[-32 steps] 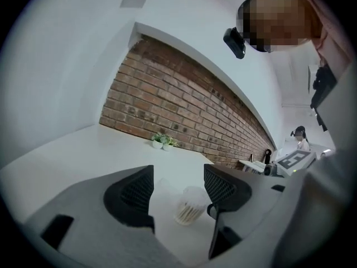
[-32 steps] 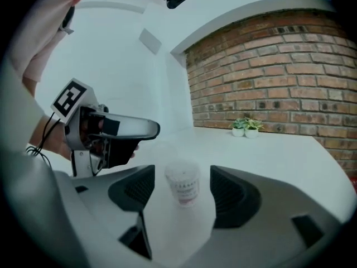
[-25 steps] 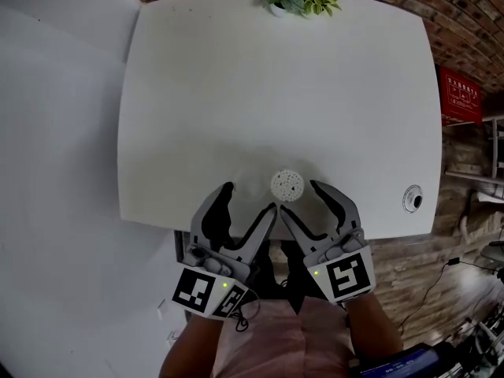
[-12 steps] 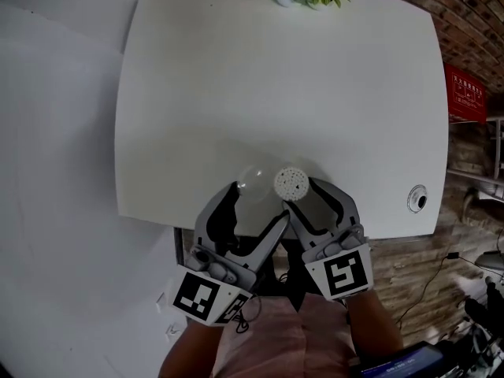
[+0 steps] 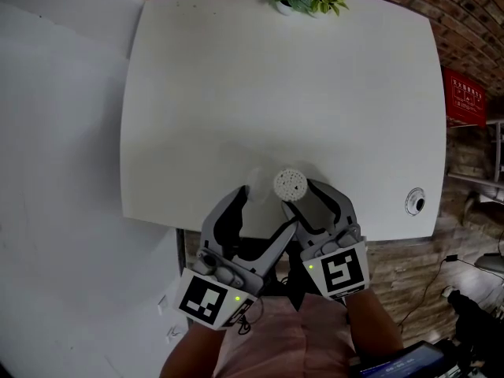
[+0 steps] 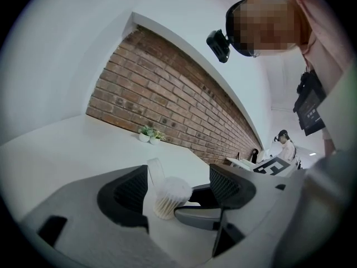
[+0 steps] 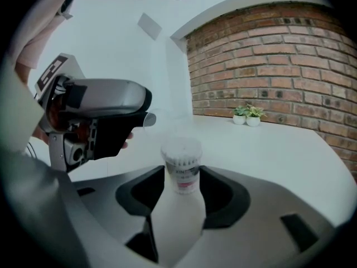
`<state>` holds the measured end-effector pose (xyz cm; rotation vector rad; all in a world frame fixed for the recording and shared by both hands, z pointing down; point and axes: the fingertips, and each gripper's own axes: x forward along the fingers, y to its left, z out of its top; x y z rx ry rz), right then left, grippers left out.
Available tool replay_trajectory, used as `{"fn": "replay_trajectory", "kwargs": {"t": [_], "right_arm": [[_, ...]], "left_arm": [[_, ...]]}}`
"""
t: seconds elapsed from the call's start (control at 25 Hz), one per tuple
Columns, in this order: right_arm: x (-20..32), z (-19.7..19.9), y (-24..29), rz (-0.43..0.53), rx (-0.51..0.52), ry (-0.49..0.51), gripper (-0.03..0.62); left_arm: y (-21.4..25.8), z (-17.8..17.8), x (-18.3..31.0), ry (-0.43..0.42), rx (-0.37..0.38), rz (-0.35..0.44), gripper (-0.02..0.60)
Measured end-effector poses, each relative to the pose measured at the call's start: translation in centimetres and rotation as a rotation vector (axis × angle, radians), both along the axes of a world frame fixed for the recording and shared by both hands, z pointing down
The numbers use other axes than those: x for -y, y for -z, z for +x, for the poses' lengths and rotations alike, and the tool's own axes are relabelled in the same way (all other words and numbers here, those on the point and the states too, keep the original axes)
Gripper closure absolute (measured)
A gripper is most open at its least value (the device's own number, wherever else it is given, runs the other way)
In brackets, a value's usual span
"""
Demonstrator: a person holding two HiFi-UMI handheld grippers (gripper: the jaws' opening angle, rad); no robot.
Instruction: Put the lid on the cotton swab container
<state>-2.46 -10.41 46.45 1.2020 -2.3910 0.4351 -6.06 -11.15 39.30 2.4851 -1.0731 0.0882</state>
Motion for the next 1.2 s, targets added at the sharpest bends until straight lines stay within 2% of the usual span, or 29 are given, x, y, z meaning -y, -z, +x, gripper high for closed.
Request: {"fn": "replay_trajectory", "kwargs": {"t": [0.4,0.6,0.76,0.96,1.12,1.2], "right_arm": [[0.2,-0.2,0.1,-0.006,0.01,0.014,0.379],[0.4,1.0,1.8,-0.035,0.175,-0.013,0.332],[0.7,3.9,2.3,0.008,0.204,-0.051,0.332],[0.9,5.3,2.8,0.005,0.242,-0.106,0.345],[0.7,4.9,2.8,0.029,0.189,-0.048,0.37],[0.5,4.7,3.2,0.03,0.209,-0.017,0.369]], "left_arm": [[0.4,1.9,-0.8,-0.059,0.013,-0.042,0.225],[0.6,2.1,-0.8,-0.079,0.035,-0.032,0.225],[0.6,2.6,-1.1,-0.097,0.057,-0.021,0.225],[0.7,3.1,-1.3,-0.109,0.066,-0.029,0.225],[0.6,3.0,-1.3,-0.106,0.067,-0.014,0.225],[0.7,2.8,-1.1,-0.104,0.067,0.009,0.225]]}}
